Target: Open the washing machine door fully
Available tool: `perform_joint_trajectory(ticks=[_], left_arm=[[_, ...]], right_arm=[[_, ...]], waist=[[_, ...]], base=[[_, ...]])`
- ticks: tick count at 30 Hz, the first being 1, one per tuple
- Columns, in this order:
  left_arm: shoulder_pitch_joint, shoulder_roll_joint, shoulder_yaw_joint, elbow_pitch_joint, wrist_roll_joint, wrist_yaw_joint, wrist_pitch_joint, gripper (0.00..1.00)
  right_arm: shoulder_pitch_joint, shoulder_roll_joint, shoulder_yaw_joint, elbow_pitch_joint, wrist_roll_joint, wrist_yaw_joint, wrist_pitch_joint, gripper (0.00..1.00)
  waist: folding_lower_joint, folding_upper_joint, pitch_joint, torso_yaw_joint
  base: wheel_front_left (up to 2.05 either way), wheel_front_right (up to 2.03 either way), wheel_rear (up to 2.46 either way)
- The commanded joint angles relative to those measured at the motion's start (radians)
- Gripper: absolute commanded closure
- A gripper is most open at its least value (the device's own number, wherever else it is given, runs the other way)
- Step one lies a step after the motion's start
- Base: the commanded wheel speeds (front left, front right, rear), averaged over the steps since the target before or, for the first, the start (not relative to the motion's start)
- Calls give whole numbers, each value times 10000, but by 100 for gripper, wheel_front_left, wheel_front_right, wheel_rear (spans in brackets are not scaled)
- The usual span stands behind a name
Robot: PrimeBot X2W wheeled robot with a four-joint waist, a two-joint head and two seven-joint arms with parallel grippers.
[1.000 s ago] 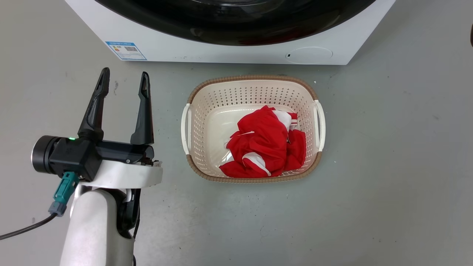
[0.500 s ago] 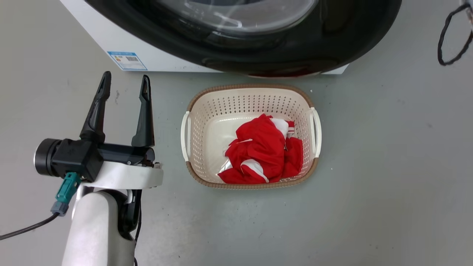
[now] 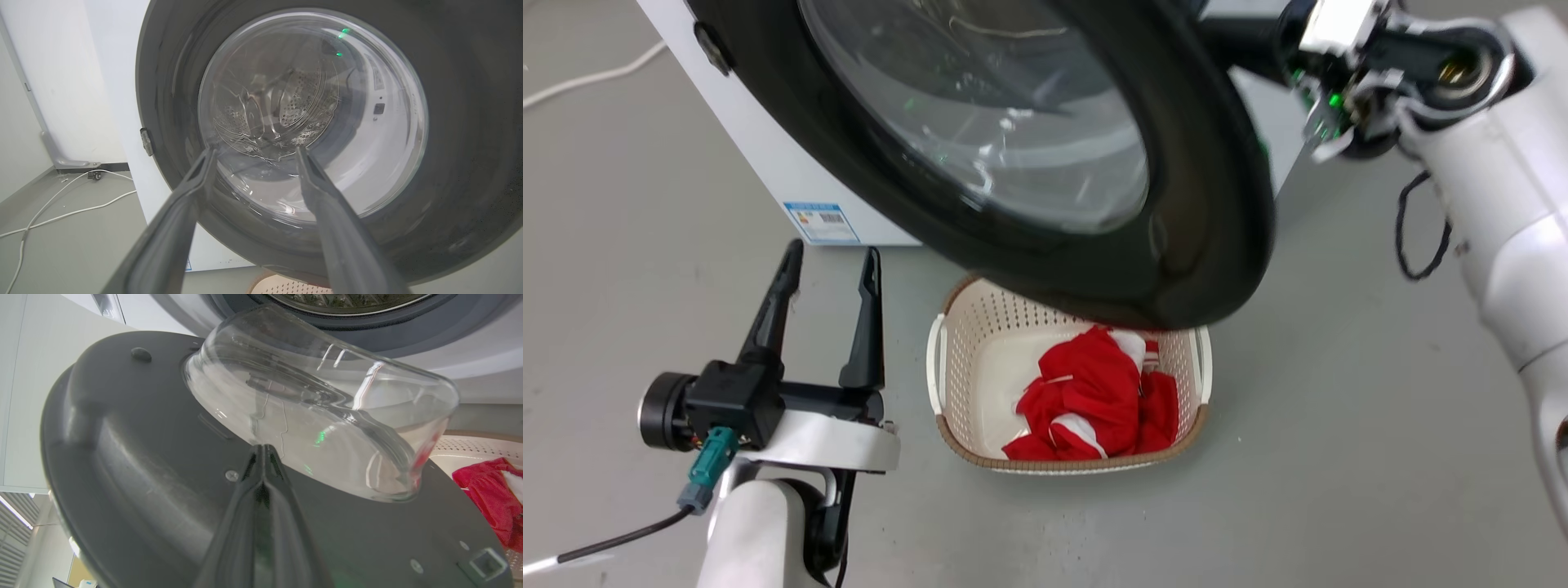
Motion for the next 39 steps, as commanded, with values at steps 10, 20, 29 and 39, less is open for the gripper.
perform_joint_trajectory(ticks=[10, 20, 29, 39], left_arm=[[679, -73, -286, 235, -107, 4, -26, 0], [988, -100, -343, 257, -124, 4, -26, 0], [1187, -108, -353, 270, -244, 107, -26, 0], [1549, -106, -425, 431, -288, 203, -26, 0]], right_arm=[[1826, 432, 393, -1365, 372, 0, 853, 100], [2785, 627, 782, -2554, 405, 0, 920, 100], [3764, 240, 707, -3006, -427, -1, -1619, 100], [6161, -517, -822, -3620, -174, 0, -5303, 100]], waist=[[0, -1, -1167, 213], [0, -1, -1462, 353], [0, -1, -1603, 315], [0, -1, -2212, 356]], base=[[0, 0, 0], [0, 0, 0], [0, 0, 0], [0, 0, 0]])
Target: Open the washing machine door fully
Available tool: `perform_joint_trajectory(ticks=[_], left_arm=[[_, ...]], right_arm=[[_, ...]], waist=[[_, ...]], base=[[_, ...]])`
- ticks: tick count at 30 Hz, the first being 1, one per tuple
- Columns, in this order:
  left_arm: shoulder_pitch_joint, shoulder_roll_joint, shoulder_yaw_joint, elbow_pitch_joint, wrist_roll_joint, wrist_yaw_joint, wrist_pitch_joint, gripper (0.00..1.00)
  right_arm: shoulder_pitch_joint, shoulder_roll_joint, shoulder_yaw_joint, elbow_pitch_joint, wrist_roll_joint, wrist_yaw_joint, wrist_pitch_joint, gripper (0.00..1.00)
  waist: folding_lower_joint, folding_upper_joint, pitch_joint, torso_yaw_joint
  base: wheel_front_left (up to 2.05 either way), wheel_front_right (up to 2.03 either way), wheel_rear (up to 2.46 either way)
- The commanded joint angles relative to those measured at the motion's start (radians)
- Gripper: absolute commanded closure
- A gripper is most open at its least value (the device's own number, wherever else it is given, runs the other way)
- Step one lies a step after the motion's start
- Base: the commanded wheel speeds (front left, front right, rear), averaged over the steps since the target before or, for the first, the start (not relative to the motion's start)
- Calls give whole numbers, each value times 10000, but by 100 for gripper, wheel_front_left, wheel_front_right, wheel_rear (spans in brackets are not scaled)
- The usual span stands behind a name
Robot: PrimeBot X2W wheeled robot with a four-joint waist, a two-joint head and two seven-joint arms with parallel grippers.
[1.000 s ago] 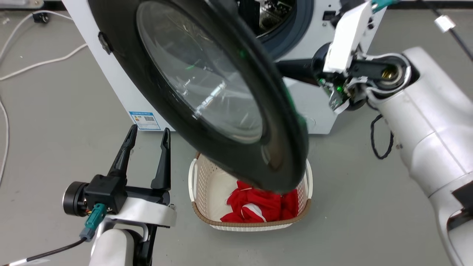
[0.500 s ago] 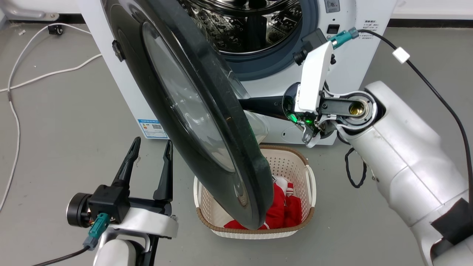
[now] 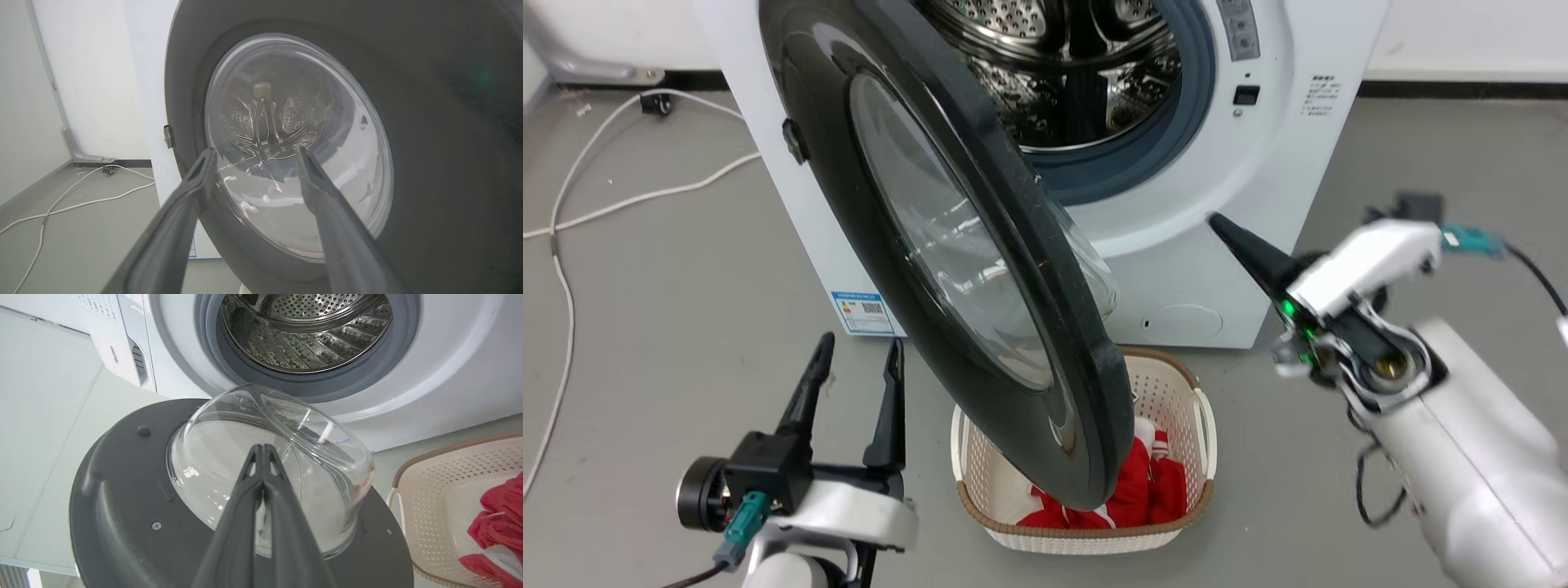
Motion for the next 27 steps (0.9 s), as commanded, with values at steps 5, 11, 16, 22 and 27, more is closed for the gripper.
perform_joint_trajectory(ticks=[5, 11, 16, 22, 27], left_arm=[[488, -7, -20, 60, 41, 60, -26, 0], [725, -9, -22, 71, 52, 73, -26, 0], [741, -9, -28, 71, 68, 70, -26, 0], [776, -8, 60, 46, 103, 75, -26, 0], [661, -8, 177, 42, 161, 57, -26, 0]], right_arm=[[2142, -515, -806, -1497, 324, 0, -1457, 97], [4165, -900, -1347, -3230, -271, 0, -3674, 0], [5129, -950, -1886, -3491, -1778, 0, -4520, 0], [6162, 316, -5088, -3820, -6694, 0, -4548, 0], [6895, 1387, -6853, -5407, -11638, -1, -4552, 0]], waist=[[1, 0, -487, 9], [1, 0, -627, -24], [1, 0, -697, -22], [1, 0, -705, -81], [1, 0, -636, -118]], base=[[0, 0, 0], [0, 0, 0], [0, 0, 0], [0, 0, 0], [0, 0, 0]])
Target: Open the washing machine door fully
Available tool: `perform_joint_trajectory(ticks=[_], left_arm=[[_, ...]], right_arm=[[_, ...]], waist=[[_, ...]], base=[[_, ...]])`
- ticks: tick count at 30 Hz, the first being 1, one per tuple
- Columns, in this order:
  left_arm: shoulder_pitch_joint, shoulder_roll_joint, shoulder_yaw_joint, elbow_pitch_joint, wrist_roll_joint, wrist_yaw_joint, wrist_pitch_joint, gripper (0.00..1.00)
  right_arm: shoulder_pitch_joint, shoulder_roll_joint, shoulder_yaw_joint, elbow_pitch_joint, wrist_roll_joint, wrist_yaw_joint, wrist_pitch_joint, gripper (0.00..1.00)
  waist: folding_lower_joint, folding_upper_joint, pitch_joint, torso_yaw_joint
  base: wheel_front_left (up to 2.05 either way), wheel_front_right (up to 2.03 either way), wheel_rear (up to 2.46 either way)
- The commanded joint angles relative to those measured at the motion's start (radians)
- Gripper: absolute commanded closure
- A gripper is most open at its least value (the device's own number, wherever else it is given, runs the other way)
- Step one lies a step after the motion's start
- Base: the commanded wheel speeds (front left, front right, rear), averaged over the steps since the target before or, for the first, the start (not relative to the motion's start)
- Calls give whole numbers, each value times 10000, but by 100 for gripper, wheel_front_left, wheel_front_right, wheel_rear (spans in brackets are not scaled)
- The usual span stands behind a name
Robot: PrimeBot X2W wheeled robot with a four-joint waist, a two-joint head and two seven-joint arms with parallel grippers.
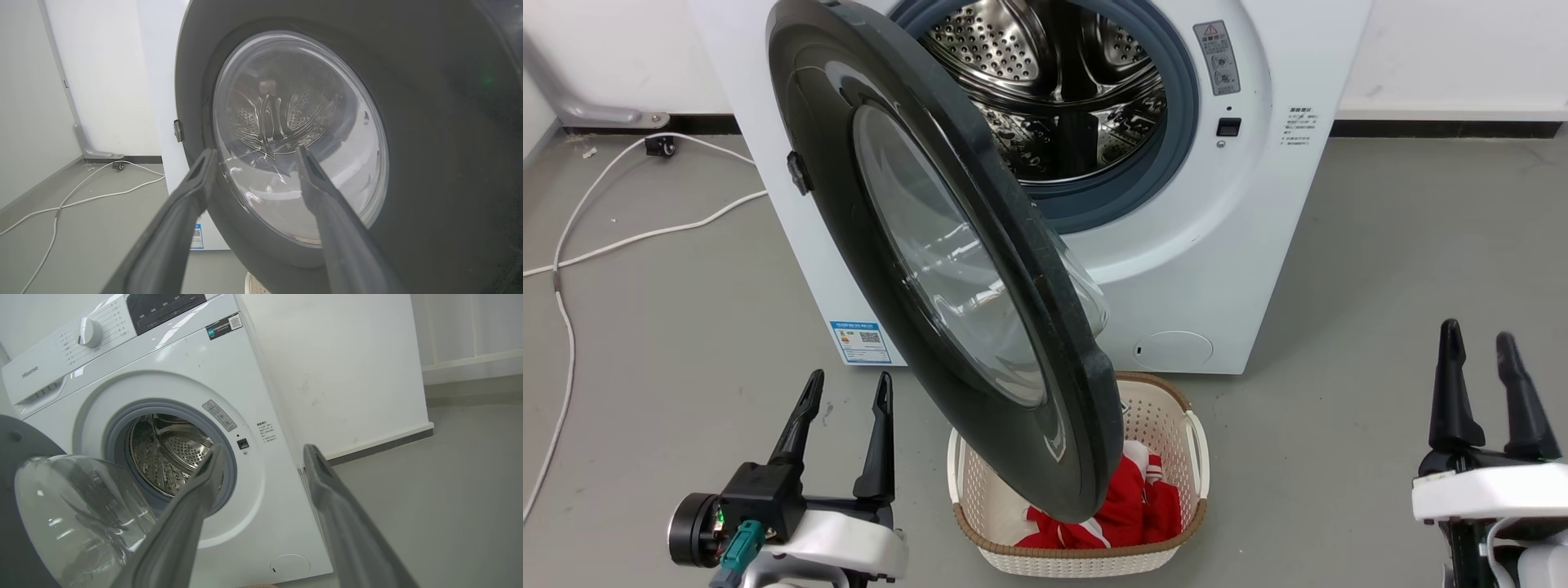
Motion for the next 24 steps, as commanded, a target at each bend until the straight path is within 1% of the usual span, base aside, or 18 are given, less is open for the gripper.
perform_joint_trajectory(ticks=[1, 3, 6, 9, 12, 16, 19, 24], left_arm=[[-71, -6, 48, -13, 85, -26, -26, 0], [-113, -3, 107, -13, 95, -33, -26, 0], [-170, -3, 162, -29, 166, -42, -26, 0], [-220, -4, 170, -41, 248, -71, -26, 0], [-228, -4, 196, -60, 304, -97, -26, 0], [-254, -6, 223, -76, 339, -136, -26, 0], [-263, -5, 246, -71, 342, -139, -26, 0], [-287, -5, 250, -49, 323, -154, -26, 0]], right_arm=[[241, 143, -110, -377, -755, -3, -12, 0], [452, 309, -307, -1118, -2066, -3, -12, 0], [796, 434, -174, -2014, -3652, -3, -13, 0], [1157, 456, 58, -2491, -4565, -5, -13, 0], [1498, 453, 246, -2480, -4556, -5, -14, 0], [1826, 455, 433, -2116, -4396, -5, -14, 0], [1811, 456, 525, -1849, -4183, -5, -14, 0], [1640, 456, 551, -1661, -4143, -5, -14, 0]], waist=[[1, -1, 15, -8], [1, -1, 22, -20], [1, -1, 38, -34], [1, -1, 51, -37], [1, -1, 76, -47], [1, -1, 112, -69], [1, -1, 125, -89], [1, -1, 139, -92]], base=[[0, 0, 0], [0, 0, 0], [0, 0, 0], [0, 0, 0], [0, 0, 0], [0, 0, 0], [0, 0, 0], [0, 0, 0]])
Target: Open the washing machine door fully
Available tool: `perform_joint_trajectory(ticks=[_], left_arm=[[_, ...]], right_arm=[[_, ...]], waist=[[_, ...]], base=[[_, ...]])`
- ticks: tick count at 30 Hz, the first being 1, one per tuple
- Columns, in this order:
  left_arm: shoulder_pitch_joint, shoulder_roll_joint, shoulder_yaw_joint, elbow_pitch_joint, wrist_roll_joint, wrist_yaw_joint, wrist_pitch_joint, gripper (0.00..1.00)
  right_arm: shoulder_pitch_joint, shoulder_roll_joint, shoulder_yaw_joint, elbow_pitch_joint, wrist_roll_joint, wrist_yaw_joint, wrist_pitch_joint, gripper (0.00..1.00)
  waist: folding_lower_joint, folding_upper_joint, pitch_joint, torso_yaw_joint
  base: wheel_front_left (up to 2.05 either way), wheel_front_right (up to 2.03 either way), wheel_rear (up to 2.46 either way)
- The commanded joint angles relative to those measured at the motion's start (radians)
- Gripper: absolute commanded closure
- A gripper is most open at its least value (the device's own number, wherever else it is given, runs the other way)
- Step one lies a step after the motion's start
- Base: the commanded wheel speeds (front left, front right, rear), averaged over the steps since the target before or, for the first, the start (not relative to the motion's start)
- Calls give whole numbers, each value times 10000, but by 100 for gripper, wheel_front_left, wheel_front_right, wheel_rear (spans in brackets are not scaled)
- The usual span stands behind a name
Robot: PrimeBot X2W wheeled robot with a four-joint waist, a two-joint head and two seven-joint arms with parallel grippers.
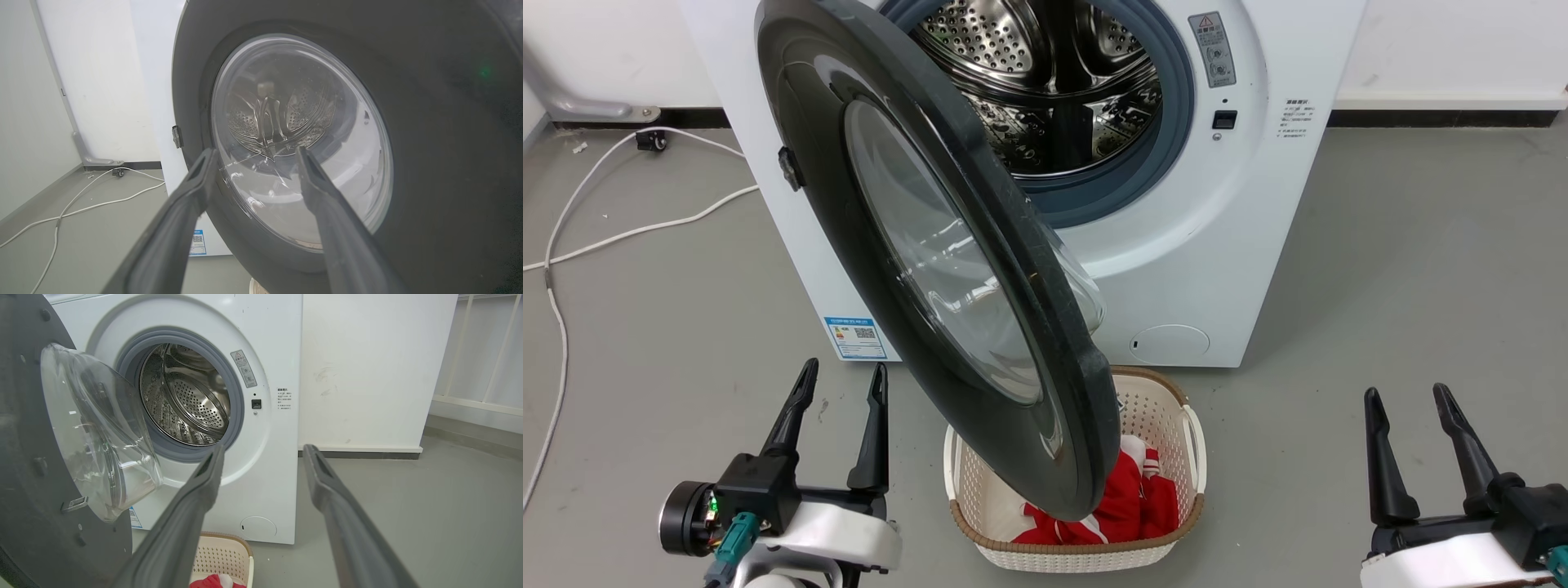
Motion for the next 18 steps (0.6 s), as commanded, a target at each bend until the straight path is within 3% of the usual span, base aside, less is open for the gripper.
perform_joint_trajectory(ticks=[1, 11, 12, 13, 14, 15, 18], left_arm=[[-119, -5, 5, -8, -6, -15, -26, 0], [-142, -5, -30, 31, -18, -31, -26, 0], [-151, -5, -29, 33, -17, -22, -26, 6], [-161, -5, -34, 27, -9, -19, -26, 45], [-168, -5, -36, 23, 8, -21, -26, 91], [-170, -5, -38, 22, 22, -23, -26, 100], [-193, -5, -17, -3, 44, -32, -26, 100]], right_arm=[[-154, 26, -7, 41, 22, -7, -14, 0], [-276, 27, -63, 214, 13, -7, -15, 0], [-285, 27, -60, 229, 28, -7, -15, 0], [-294, 27, -61, 244, 21, -7, -15, 0], [-308, 27, -57, 254, 18, -7, -15, 0], [-324, 27, -61, 258, 31, -7, -15, 0], [-349, 28, -72, 286, 45, -7, -15, 0]], waist=[[0, -1, 6, 1], [0, -1, 42, 7], [0, -1, 48, 5], [0, -1, 51, 4], [0, -1, 54, 2], [0, -1, 53, 1], [0, -1, 59, 4]], base=[[0, 0, 0], [0, 0, 0], [0, 0, 0], [0, 0, 0], [0, 0, 0], [0, 0, 0], [0, 0, 0]])
